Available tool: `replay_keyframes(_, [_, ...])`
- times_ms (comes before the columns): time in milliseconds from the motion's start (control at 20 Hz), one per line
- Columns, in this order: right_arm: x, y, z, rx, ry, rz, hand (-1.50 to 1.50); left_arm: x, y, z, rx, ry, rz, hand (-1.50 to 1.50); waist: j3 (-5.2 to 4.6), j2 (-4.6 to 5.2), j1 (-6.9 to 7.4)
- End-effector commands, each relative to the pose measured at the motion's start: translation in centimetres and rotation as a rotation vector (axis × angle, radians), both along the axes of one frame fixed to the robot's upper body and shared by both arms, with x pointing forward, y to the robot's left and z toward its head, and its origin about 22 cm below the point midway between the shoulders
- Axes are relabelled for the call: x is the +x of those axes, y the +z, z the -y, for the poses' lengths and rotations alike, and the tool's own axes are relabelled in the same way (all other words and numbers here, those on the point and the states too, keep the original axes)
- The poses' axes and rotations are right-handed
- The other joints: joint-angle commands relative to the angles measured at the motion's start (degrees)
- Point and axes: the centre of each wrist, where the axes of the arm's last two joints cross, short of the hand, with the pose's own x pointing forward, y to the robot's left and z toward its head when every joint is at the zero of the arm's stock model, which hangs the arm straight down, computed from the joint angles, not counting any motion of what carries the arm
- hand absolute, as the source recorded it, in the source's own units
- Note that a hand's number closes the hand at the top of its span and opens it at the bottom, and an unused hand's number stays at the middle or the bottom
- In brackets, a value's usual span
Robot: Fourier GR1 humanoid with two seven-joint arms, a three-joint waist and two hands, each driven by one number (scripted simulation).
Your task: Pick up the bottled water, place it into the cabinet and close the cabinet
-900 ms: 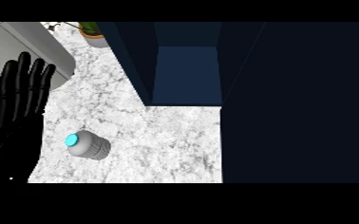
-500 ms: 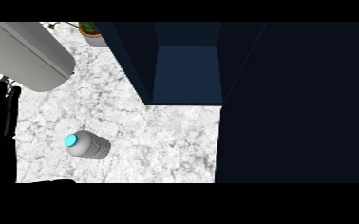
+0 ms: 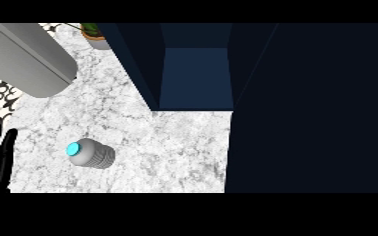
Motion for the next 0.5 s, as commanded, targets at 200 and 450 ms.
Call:
replay_keyframes(200, [-3.6,1.1,0.8,0.017,0.02,-0.016,-1.5,-2.3,-0.5,2.7,0.012,0.053,-0.056,-1.5,0.03,0.03,-0.26])
replay_keyframes(450, [-5.1,0.3,-1.2,0.025,0.021,-0.023,-1.5,-1.8,-0.7,1.8,0.017,0.083,-0.081,-1.5,0.02,0.01,-0.71])
